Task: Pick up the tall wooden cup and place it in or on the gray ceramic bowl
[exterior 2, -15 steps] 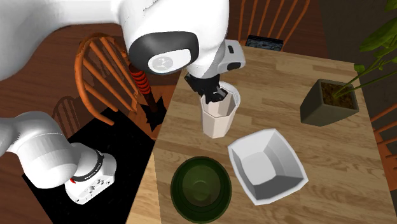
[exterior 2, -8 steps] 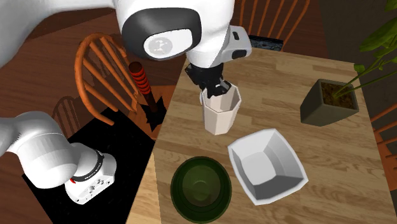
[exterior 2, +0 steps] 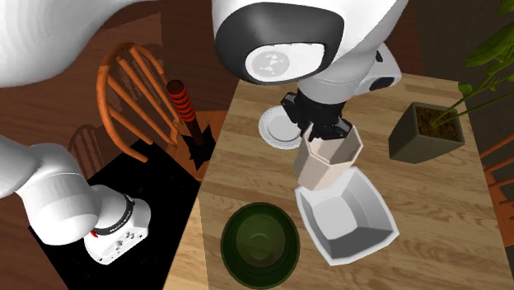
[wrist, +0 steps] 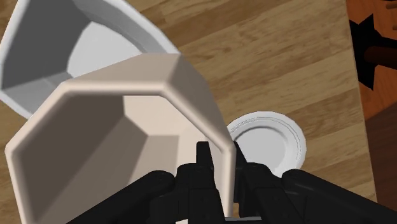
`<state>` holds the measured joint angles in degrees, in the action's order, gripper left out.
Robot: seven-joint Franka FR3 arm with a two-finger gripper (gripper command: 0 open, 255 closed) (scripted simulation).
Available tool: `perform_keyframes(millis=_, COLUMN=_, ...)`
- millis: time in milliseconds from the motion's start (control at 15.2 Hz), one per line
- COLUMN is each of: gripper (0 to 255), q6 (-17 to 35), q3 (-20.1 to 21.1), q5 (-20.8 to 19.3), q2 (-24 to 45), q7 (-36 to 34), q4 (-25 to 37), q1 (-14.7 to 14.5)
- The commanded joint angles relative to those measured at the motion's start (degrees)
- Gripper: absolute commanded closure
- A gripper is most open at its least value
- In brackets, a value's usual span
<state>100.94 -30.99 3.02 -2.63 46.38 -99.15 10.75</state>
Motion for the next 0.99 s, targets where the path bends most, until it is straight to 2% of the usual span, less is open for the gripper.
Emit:
perform_keyframes(millis=0, gripper=255, q6=-2.2, q3=-1.7, q5=2.5, q2=4.3, q7=3.3, q4=5.7, q1=1.3)
perform_keyframes(millis=264, gripper=255, q6=-7.8, q3=-4.2, q5=8.8, q2=14.5, q7=9.6, q4=19.0, q1=6.2)
perform_keyframes(millis=528, gripper=255, q6=-15.7, q3=-4.7, q5=16.0, q2=26.4, q7=14.2, q4=36.8, q1=14.7)
perform_keyframes(millis=924, gripper=255, q6=-9.7, q3=-4.6, q5=14.5, q2=24.0, q7=14.5, q4=28.5, q1=12.5)
